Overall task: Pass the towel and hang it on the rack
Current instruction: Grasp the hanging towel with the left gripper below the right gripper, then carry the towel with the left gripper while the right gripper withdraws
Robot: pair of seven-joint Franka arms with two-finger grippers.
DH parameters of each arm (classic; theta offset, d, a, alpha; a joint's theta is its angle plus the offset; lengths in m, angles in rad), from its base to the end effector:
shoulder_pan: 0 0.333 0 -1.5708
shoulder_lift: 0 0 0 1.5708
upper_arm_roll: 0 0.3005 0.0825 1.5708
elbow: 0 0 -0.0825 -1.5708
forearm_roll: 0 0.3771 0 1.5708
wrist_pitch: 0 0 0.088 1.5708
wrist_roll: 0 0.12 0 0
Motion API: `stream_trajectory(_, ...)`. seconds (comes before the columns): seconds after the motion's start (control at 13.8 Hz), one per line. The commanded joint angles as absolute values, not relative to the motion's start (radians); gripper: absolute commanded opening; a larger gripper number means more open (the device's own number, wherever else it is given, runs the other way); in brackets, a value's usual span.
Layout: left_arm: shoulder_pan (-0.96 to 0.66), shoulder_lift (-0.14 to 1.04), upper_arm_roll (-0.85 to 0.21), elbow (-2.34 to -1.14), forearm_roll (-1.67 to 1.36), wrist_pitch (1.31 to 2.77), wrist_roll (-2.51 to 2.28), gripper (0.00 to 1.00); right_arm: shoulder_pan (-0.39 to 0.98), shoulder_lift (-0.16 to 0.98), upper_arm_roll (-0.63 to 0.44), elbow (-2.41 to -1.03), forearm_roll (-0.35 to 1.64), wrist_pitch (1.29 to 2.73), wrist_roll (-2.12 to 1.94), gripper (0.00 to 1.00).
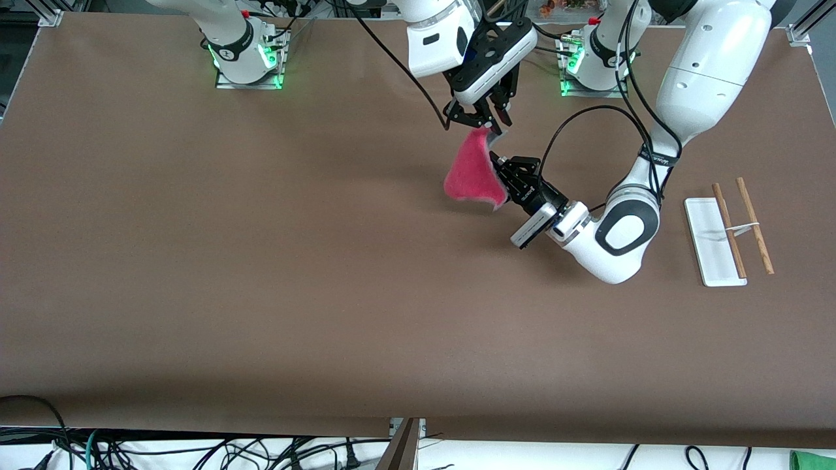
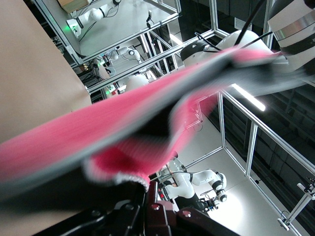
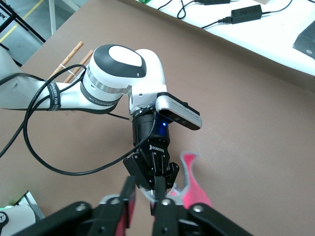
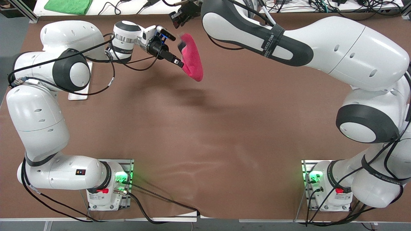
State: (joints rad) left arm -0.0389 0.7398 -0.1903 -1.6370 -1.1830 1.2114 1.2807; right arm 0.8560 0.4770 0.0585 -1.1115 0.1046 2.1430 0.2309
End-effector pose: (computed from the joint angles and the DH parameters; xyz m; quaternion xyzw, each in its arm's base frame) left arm 0.5385 -0.2461 0.2409 0.5521 -0.3713 -0.0852 0.7416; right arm 0.4486 0.5728 0.5831 -0.9114 -0.3009 -0.1964 0.2004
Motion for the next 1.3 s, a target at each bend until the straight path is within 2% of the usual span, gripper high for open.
stream_trajectory(0.0, -0.037, 0.750, -0.190, -1.626, -1.209, 1.196, 1.292, 0.00, 0.857, 0.472, 0.063, -1.115, 0.106, 2.152, 0.253, 1.00)
stream_trajectory(0.36, 0.003, 0.744, -0.183, -1.588, -1.175, 1.169, 1.263, 0.00, 0.856, 0.469, 0.061, -1.115, 0.112, 2.149, 0.255, 1.00)
stream_trajectory(0.58, 0.096, 0.744, -0.181, -1.474, -1.057, 1.057, 1.171, 0.00, 0.847, 0.454, 0.060, -1.115, 0.114, 2.137, 0.253, 1.00)
stream_trajectory(0.72, 0.196, 0.747, -0.181, -1.465, -0.985, 1.016, 1.155, 0.00, 0.818, 0.431, 0.060, -1.127, 0.106, 2.079, 0.252, 1.00)
stream_trajectory(0.94, 0.282, 0.749, -0.176, -1.360, -0.886, 0.942, 1.144, 0.00, 0.749, 0.294, 0.081, -1.332, 0.104, 2.056, 0.255, 1.00)
stream_trajectory(1.08, 0.354, 0.747, -0.176, -1.225, -0.806, 0.925, 1.140, 0.00, 0.660, 0.203, 0.119, -1.460, 0.106, 2.052, 0.247, 1.00)
stream_trajectory(1.23, 0.409, 0.742, -0.161, -1.104, -0.714, 0.905, 1.108, 0.00, 0.547, 0.160, 0.170, -1.547, 0.106, 2.052, 0.245, 1.00)
